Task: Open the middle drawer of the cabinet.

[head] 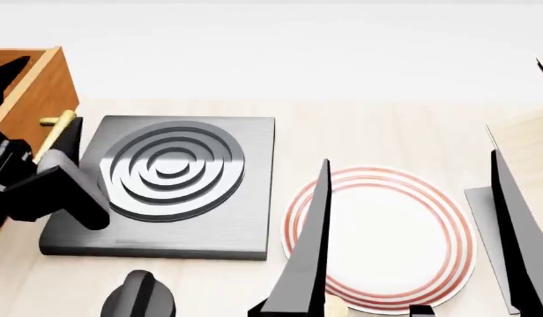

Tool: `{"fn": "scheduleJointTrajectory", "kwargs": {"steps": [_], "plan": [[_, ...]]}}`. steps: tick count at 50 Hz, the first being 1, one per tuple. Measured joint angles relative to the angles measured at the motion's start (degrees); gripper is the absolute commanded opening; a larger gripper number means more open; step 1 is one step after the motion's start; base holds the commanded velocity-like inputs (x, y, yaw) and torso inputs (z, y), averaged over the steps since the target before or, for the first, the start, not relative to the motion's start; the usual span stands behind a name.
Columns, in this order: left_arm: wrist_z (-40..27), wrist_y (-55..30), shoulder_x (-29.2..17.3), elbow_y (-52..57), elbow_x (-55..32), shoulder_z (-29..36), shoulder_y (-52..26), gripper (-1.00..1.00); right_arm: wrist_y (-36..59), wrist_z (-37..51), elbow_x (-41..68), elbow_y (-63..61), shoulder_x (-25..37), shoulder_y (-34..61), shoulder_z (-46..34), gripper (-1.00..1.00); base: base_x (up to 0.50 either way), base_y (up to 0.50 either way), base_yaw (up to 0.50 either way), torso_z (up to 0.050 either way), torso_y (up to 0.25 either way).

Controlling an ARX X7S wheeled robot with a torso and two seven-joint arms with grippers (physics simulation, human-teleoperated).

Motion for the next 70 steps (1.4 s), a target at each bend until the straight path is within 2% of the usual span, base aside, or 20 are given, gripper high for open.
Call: {"fn": "scheduleJointTrajectory", "kwargs": {"steps": [14,27,51,60,70], "plan": [[2.5,-5.1,-3.8,10.9,-10.3,-6.7,-2.6,1.00,0.2,0.5,0.2,0.0,0.4,0.3,-0.3,1.00,0.00,0.00,0.00,0.000,0.000],[7.2,-10.7,-4.5,14.0,-20.9,-12.0,-5.9,1.00,0.3,0.8,0.3,-0.1,0.7,0.2,-0.5,1.00,0.00,0.00,0.00,0.000,0.000],[16.7,-21.8,-1.0,6.1,-42.0,-21.1,-10.0,1.00,0.1,0.5,0.0,-0.1,0.5,0.1,-0.6,1.00,0.00,0.00,0.00,0.000,0.000],[17.8,-25.8,0.3,3.4,-49.1,-24.5,-11.0,1.00,0.0,0.7,0.1,0.0,0.6,0.1,-0.6,1.00,0.00,0.00,0.00,0.000,0.000],[16.8,-28.9,2.1,-0.4,-52.0,-26.0,-12.5,1.00,-0.1,0.9,0.5,0.2,0.9,0.1,-0.5,1.00,0.00,0.00,0.00,0.000,0.000]]}}
